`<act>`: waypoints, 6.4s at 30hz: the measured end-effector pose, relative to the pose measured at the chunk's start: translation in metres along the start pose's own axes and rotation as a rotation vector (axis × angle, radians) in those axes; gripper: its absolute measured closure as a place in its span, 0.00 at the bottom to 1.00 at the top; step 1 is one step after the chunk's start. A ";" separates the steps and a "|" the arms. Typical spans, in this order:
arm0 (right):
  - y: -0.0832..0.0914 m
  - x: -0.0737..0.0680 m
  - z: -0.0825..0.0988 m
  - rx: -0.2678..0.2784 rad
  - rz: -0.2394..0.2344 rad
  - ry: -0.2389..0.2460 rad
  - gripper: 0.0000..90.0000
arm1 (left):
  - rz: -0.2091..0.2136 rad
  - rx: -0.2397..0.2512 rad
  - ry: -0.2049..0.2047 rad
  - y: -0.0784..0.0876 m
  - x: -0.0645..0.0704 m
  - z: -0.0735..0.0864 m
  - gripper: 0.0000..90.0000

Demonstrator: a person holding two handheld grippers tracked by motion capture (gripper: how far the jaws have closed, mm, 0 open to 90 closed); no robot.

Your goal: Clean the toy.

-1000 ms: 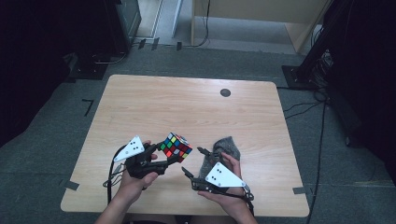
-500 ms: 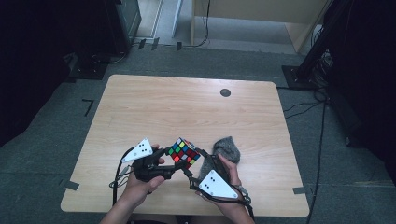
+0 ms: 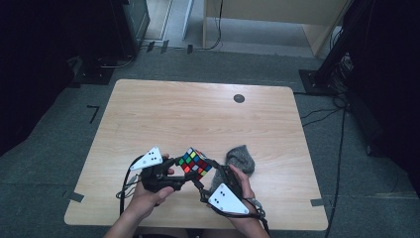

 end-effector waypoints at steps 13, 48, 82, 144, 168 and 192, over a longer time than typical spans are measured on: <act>0.000 0.000 0.001 -0.014 -0.011 -0.009 0.38 | 0.021 -0.011 0.013 0.000 -0.003 0.000 0.36; 0.005 0.013 -0.001 -0.216 -0.245 -0.677 0.39 | -0.339 -0.069 -0.653 -0.012 -0.003 0.032 0.22; 0.015 0.043 -0.001 -0.201 -0.168 -0.796 0.24 | -0.398 -0.043 -0.597 -0.001 -0.020 0.029 0.38; 0.017 0.043 0.135 -0.677 -0.164 -0.443 0.56 | -0.261 0.013 -0.342 0.014 -0.029 0.018 0.38; 0.034 0.035 -0.034 -0.062 -0.224 -0.602 0.76 | -0.216 -0.038 -0.547 -0.010 0.010 0.033 0.38; 0.028 0.030 -0.024 -0.107 -0.092 -0.367 0.74 | -0.353 -0.141 -0.624 -0.011 0.004 0.032 0.38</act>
Point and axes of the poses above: each handheld gripper's, and its own axes: y roughly backward along the jaws, z roughly out of its underside, x roughly to its right, the point moved 7 cm from there along -y, roughly forward along the jaws, and after that the axes turned 2 degrees about -x, right-handed, at the moved point
